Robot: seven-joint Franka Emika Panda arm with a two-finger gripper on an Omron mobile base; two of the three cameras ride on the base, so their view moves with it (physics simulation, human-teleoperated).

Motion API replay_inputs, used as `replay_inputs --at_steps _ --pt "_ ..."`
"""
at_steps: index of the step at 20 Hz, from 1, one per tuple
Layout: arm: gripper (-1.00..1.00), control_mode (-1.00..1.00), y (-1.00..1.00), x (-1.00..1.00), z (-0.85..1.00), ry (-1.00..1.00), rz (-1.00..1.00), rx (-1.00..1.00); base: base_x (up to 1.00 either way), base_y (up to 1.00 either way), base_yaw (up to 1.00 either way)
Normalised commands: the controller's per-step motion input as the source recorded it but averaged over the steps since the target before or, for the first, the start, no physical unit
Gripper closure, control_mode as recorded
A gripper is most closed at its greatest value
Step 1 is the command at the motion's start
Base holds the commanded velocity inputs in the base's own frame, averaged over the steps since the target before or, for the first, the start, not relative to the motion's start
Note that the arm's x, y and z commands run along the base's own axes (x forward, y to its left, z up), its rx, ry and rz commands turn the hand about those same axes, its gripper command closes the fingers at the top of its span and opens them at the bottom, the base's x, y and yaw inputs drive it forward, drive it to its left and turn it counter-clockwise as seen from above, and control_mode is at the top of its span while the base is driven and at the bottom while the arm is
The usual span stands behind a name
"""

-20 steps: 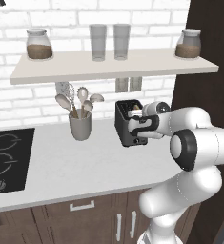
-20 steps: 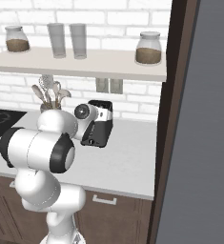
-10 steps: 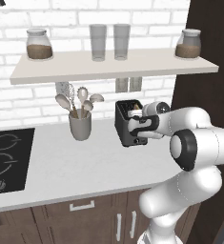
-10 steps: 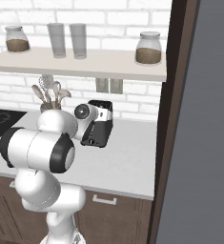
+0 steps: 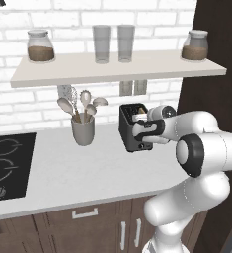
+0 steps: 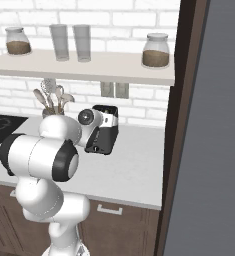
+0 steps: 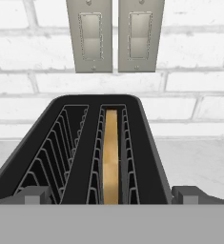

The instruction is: Start the toaster. Once the lever pops up, take the bread to the plate on the dining counter.

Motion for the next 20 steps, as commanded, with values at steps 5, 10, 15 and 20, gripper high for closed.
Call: replay_inputs --at_steps 5,10,15,20 --pt "-1.00 -1.00 0.00 0.00 0.00 0.00 0.00 0.00 0.00 0.00 0.00" --pt "-1.00 -1.00 0.00 0.00 0.00 0.00 0.00 0.00 0.00 0.00 0.00" --pt "-1.00 -1.00 0.00 0.00 0.00 0.00 0.00 0.00 0.00 0.00 0.00" --pt "-1.00 -1.00 0.00 0.00 0.00 0.00 0.00 0.00 0.00 0.00 0.00"
